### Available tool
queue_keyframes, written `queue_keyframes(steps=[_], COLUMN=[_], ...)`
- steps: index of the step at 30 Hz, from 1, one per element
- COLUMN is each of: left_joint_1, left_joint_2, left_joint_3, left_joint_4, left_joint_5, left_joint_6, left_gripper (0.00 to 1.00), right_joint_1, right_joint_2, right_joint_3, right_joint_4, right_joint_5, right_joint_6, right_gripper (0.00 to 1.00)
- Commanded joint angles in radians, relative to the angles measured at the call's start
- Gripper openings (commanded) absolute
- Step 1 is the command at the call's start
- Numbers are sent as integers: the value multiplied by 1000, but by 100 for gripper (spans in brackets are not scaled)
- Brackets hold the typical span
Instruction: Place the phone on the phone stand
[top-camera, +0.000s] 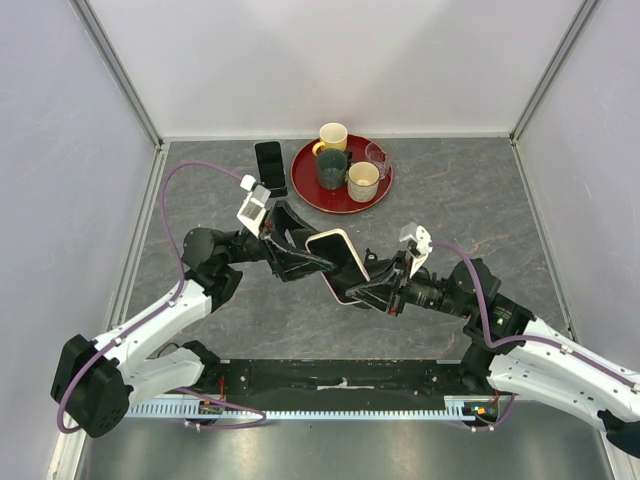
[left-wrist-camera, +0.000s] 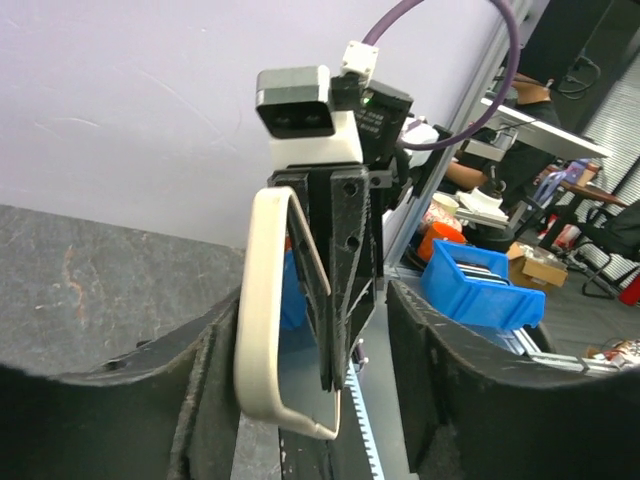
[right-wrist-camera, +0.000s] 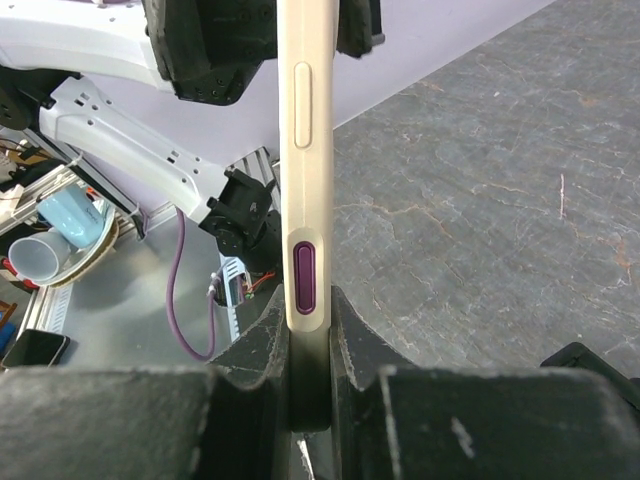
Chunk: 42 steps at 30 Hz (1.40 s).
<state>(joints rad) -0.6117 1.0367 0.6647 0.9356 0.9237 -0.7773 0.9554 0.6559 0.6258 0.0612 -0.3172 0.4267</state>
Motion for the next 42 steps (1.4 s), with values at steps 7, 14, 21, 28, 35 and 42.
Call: queue_keyframes(steps=[7,14,21,28,35,42], left_joint_1=[6,6,6,4,4,4], left_joint_2=[46,65,37,-139,-219,-211], left_joint_3=[-2,4,3,-7,-34,-31], left_joint_4=[210,249,84,-271,-307,-314], left_joint_5=[73,107,12,-343,-465,-453], left_joint_6=[-120,-135,-42,249,294,299], left_gripper=[43,16,2,2,2,2], right_joint_1=[6,6,5,5,5,8], right_joint_2=[-9,-4,13,-55,-85,4], right_joint_3=[-21,-28,17,109,218,235], right_joint_4=[164,163,4,-375,-667,-727], right_joint_5=[29,38,160,417,558,592], right_joint_6=[1,1,-16,-25,-28,1], right_gripper=[0,0,45,81,80,61])
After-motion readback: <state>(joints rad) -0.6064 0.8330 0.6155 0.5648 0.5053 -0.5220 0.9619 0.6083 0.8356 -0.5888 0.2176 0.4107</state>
